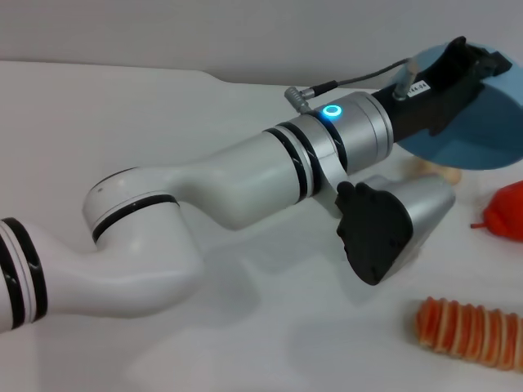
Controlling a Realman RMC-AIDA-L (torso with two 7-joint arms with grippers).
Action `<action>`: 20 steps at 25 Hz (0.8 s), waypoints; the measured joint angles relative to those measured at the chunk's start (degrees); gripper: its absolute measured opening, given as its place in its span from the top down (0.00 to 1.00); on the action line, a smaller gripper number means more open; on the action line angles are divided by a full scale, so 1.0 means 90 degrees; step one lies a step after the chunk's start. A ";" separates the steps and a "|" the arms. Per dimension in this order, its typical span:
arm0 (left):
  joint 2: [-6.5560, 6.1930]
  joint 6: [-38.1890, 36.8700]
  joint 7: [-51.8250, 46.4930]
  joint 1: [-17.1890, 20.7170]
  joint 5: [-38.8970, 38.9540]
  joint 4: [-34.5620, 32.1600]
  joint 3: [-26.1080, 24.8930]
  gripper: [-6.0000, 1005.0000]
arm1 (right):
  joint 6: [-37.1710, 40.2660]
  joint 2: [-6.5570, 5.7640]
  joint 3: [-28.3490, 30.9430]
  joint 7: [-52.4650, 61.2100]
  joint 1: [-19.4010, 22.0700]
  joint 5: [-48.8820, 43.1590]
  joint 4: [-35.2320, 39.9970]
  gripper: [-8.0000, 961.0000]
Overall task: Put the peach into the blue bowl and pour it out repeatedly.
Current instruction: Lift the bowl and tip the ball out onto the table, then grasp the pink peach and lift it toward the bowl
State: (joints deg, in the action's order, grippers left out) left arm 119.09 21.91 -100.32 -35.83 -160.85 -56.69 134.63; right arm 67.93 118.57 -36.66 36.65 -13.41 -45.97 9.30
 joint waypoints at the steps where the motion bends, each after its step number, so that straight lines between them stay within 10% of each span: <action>1: 0.0000 0.0002 -0.0001 0.0007 0.0093 0.0000 0.0001 0.99 | 0.0000 -0.0001 0.0004 0.0000 -0.0002 0.0000 0.0000 0.47; 11: -0.0002 0.0015 -0.1334 -0.0278 0.3261 0.0160 -0.0329 0.99 | 0.0052 -0.0026 -0.0104 0.1314 -0.0078 -0.0327 0.0110 0.47; 20: -0.0053 -0.2767 -0.3061 -0.0925 0.5359 0.0953 -0.2205 0.99 | 0.0422 -0.0054 -0.0487 0.6344 -0.0352 -0.5356 0.2605 0.47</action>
State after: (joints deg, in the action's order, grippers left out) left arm 118.61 -3.00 -127.87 -44.15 -112.63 -48.12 114.78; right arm 71.73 118.08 -41.04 93.74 -16.58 -94.17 32.74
